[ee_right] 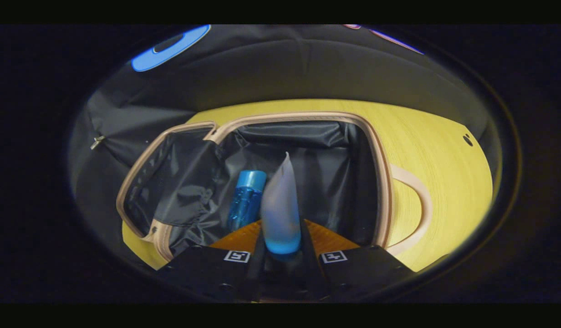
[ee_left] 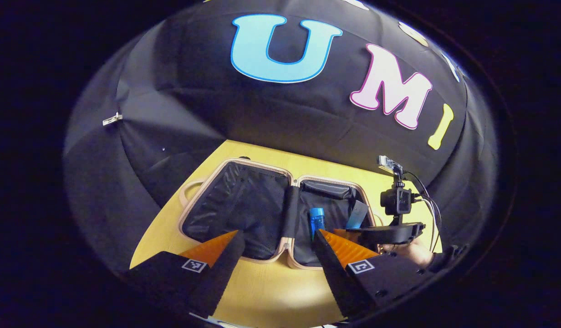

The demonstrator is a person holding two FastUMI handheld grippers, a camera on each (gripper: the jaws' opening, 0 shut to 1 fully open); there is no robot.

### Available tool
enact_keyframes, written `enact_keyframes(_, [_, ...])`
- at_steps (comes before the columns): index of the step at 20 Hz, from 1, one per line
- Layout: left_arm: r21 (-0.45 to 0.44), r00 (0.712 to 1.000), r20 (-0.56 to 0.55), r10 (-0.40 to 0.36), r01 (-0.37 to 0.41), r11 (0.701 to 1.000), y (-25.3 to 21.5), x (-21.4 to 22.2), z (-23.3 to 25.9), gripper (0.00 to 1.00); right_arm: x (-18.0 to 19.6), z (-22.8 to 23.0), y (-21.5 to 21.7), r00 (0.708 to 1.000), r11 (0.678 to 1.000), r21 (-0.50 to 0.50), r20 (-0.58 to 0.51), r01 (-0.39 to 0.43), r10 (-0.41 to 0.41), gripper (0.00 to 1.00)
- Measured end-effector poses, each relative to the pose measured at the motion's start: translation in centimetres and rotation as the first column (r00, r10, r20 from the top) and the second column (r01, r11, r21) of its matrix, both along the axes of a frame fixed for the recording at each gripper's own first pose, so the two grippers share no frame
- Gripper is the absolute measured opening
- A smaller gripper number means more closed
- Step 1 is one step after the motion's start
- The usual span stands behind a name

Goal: First open the suitcase, pack the skin care products into it, and then close the suitcase.

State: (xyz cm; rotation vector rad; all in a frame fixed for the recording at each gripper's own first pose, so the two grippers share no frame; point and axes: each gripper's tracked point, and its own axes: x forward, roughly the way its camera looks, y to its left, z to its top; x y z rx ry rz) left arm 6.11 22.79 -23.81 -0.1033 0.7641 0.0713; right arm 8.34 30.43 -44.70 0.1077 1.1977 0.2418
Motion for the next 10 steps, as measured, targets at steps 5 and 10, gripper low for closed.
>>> enact_keyframes(5, [0.050, 0.996, 0.033, 0.077, -0.079, 0.996, 5.3, 0.5, -0.1, 0.97, -0.1, 2.0, 1.0, 0.999, 1.000, 0.001, 0.046, -0.015, 0.015, 0.70])
enact_keyframes(10, [0.113, 0.980, 0.128, 0.153, -0.168, 0.979, 14.5, 4.0, 0.2, 0.92, 0.1, 6.9, 0.2, 0.980, 0.999, 0.008, 0.198, -0.035, 0.033, 0.90])
